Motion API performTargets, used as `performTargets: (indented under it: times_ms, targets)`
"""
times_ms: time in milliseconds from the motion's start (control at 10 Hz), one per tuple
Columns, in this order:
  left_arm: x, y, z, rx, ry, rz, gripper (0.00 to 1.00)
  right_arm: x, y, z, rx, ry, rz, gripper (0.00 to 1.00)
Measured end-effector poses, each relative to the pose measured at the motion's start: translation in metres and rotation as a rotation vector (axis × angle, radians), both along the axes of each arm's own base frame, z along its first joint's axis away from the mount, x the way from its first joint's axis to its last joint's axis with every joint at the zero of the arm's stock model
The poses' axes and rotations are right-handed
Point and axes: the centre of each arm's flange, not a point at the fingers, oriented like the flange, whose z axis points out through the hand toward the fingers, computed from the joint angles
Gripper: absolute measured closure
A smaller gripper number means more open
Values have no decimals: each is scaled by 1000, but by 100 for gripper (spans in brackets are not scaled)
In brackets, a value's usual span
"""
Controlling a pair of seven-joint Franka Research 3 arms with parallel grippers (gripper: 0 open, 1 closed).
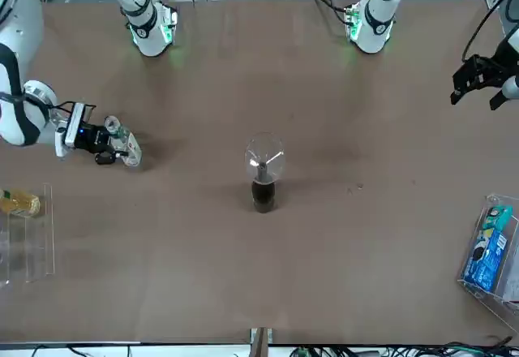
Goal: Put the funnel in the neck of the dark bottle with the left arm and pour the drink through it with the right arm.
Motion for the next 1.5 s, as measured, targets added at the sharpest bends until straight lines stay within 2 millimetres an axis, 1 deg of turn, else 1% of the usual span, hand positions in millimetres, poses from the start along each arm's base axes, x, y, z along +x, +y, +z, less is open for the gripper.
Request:
performTargets:
  times_ms: [100, 300, 400, 600, 1100, 1300, 1500]
  targets:
    - [4, -1, 3, -1, -2, -2, 0, -2, 2, -6, 23, 16, 7, 48]
    - [14, -5, 12, -7, 16, -2, 0, -12, 4, -26, 49, 59, 15, 48]
    - [18, -7, 13, -11, 22, 30, 0, -16, 4, -36, 53, 77, 14, 48]
    - [21, -7, 10, -17, 32, 91, 0, -21, 4, -49, 53, 100, 13, 48]
    - [22, -16, 6, -23, 44, 149, 0, -27, 3, -65, 50, 121, 11, 47]
    - [23, -12, 5, -23, 46, 156, 0, -29, 3, -73, 51, 126, 3, 47]
    - [26, -6, 2, -23, 49, 167, 0, -28, 3, -76, 52, 127, 1, 44]
